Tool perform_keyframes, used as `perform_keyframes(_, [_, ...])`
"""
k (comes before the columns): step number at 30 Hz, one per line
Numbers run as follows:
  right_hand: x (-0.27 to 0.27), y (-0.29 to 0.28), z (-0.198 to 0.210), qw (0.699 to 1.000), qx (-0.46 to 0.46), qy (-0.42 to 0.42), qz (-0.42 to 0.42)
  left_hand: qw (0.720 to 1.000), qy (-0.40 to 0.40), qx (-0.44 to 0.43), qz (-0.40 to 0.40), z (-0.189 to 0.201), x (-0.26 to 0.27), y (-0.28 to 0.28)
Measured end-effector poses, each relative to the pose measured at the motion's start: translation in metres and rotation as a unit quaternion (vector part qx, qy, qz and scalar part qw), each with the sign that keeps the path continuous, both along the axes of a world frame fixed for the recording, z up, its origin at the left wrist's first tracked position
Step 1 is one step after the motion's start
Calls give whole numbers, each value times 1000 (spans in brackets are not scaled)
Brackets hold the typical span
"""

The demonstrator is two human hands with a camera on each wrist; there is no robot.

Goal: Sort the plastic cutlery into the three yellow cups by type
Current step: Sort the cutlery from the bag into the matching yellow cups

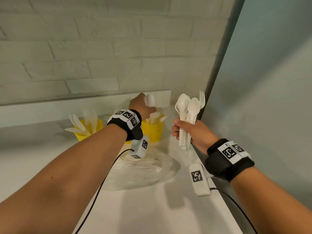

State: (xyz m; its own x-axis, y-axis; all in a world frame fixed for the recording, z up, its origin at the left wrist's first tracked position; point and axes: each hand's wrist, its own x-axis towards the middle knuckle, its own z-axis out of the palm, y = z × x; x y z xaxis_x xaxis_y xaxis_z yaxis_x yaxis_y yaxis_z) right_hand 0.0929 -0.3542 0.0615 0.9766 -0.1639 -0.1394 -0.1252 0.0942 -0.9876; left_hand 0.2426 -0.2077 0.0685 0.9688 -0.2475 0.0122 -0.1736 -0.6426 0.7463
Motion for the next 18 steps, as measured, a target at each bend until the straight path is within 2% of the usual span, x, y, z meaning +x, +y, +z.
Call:
perform_keyframes(3, [1, 4, 2, 1000, 4, -1, 7, 996, 17, 79, -47, -5, 1, 5])
perform_keyframes(6, [1, 6, 2, 1000, 6, 1, 3, 996, 18, 62, -60, -4, 3, 9])
perform_keyframes(11, [1, 8, 2, 1000, 6, 2, 6, 993, 69, -14, -98, -4, 3, 17])
perform_keyframes(18, [4, 13, 1, 1000, -5, 9, 5, 990, 71, 6, -125, 3, -3, 20])
